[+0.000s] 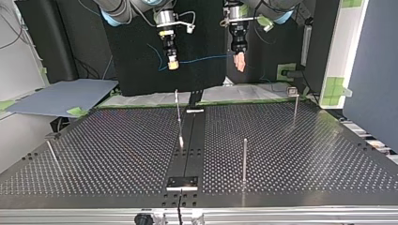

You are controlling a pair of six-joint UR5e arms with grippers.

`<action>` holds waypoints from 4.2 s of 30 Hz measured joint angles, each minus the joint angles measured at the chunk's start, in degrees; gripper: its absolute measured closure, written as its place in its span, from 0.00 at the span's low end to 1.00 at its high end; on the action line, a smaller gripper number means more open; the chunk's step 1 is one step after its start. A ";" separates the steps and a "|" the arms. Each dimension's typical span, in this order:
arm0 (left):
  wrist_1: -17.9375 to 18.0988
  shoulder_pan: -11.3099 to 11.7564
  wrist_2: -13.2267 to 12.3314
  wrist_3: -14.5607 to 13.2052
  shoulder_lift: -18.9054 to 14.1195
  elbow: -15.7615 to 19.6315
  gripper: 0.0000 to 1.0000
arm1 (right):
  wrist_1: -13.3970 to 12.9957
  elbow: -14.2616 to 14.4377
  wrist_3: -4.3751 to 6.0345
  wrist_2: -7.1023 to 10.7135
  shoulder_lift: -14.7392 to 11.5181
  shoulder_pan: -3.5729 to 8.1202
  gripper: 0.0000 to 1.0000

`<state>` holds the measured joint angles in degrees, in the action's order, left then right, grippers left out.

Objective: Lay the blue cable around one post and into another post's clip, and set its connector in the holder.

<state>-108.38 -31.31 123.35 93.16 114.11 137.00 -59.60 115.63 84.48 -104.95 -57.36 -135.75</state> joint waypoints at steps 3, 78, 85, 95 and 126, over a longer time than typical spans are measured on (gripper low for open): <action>0.00 0.00 0.00 0.00 0.00 0.00 0.00 | 0.00 0.01 0.00 0.00 0.00 0.00 1.00; -0.01 0.06 0.01 0.06 0.00 0.00 0.00 | 0.24 -0.26 0.17 0.09 0.25 0.20 1.00; 0.00 0.09 0.00 0.09 0.00 0.00 0.00 | 2.61 -1.24 0.50 0.42 3.59 0.67 1.00; 0.00 0.09 0.00 0.09 0.00 0.00 0.00 | 2.90 -1.32 0.53 0.44 4.90 0.70 1.00; -2.73 -4.76 1.41 2.39 6.32 -0.28 0.00 | 2.96 -1.38 0.58 0.39 4.98 0.66 1.00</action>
<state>-111.11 -36.07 124.76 95.55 120.43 136.72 -56.65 114.25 85.06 -104.56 -52.38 -135.09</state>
